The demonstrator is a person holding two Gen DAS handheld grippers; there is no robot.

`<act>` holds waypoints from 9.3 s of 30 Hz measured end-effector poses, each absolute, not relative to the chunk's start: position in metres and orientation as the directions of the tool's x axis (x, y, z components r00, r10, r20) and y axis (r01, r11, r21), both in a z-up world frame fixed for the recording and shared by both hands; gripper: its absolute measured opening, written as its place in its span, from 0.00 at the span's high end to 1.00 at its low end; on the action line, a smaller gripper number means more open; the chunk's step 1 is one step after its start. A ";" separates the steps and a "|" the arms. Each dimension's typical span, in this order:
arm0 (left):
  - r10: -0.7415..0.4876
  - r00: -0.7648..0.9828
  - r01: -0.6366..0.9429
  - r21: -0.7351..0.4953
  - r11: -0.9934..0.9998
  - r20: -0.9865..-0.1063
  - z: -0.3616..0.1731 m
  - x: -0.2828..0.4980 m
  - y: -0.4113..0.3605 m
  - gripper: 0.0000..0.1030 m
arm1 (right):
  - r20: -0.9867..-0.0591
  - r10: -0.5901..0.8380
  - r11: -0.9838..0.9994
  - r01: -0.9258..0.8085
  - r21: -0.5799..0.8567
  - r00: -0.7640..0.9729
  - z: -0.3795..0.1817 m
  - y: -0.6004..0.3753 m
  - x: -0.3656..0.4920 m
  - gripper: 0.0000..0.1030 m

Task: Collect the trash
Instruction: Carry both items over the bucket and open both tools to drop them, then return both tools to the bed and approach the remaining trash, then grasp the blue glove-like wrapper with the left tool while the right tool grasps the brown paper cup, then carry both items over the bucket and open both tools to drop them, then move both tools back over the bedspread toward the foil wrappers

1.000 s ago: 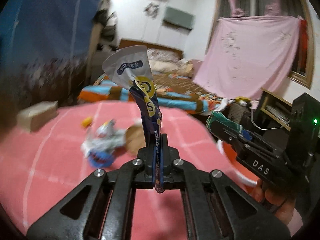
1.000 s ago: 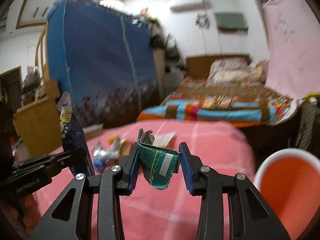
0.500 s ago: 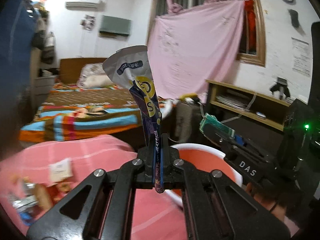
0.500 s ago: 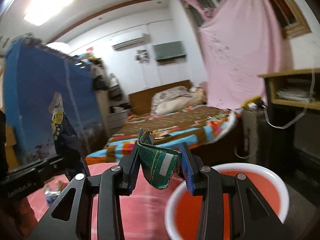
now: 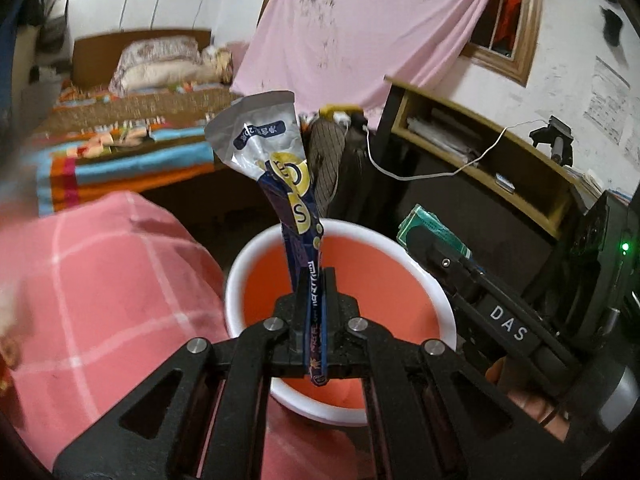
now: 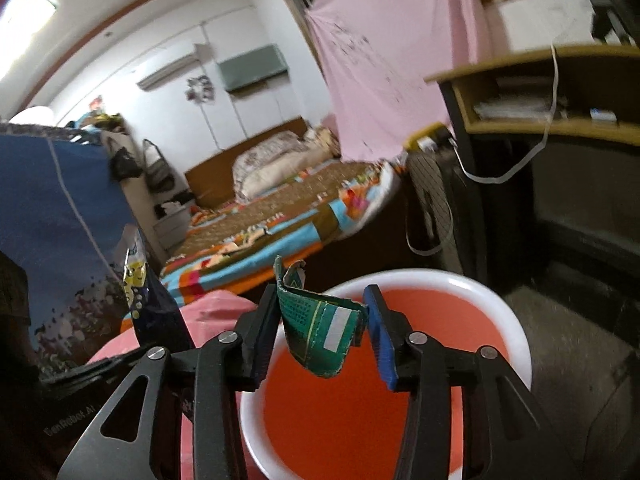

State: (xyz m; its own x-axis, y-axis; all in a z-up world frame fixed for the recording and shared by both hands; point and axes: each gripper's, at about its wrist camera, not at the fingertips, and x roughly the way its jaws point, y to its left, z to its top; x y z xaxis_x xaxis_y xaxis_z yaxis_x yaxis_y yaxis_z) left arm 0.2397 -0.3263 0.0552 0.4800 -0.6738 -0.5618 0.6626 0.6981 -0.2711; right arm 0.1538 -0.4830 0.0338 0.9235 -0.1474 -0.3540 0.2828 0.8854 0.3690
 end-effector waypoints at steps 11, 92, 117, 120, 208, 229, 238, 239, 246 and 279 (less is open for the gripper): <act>-0.642 0.455 0.608 -0.311 0.730 -0.617 0.038 0.251 -0.334 0.87 | -0.429 -0.147 0.851 0.335 0.405 0.891 0.025 -0.493 0.153 0.51; -0.270 0.752 0.098 -0.303 0.948 -0.601 -0.004 0.209 -0.023 0.50 | -0.465 0.315 0.940 -0.339 0.033 0.828 0.037 -0.220 0.230 0.47; -0.311 0.702 0.141 -0.304 0.942 -0.640 -0.004 0.207 -0.033 0.73 | -0.567 0.462 0.848 -0.526 0.058 0.682 0.023 -0.189 0.235 0.87; -0.320 0.710 0.152 -0.308 0.939 -0.627 -0.001 0.198 -0.034 0.73 | -0.534 0.465 0.851 -0.522 0.053 0.706 0.030 -0.193 0.227 0.87; -0.608 0.627 0.547 -0.279 0.789 -0.487 0.052 0.231 -0.300 0.53 | -0.321 -0.211 0.908 0.307 0.285 0.923 0.049 -0.473 0.145 0.64; -0.323 0.906 0.262 -0.237 0.935 -0.272 0.079 0.218 -0.167 0.12 | -0.018 -0.146 0.971 0.146 0.189 0.989 0.082 -0.396 0.147 0.00; -0.218 0.949 0.171 -0.210 0.963 -0.228 0.078 0.203 -0.100 0.12 | 0.096 -0.020 0.991 0.006 0.136 0.995 0.088 -0.341 0.147 0.00; -0.202 0.953 0.157 -0.205 0.966 -0.224 0.077 0.200 -0.092 0.12 | 0.100 -0.008 0.992 -0.005 0.128 0.995 0.089 -0.335 0.147 0.00; -0.115 0.975 0.084 -0.159 0.984 -0.192 0.068 0.188 -0.050 0.12 | 0.125 0.099 0.993 -0.106 0.051 0.987 0.087 -0.293 0.154 0.00; -0.265 0.756 0.031 -0.372 0.928 -0.599 0.000 0.244 -0.001 0.85 | -0.596 0.317 0.938 -0.338 0.080 0.738 0.016 -0.224 0.276 0.45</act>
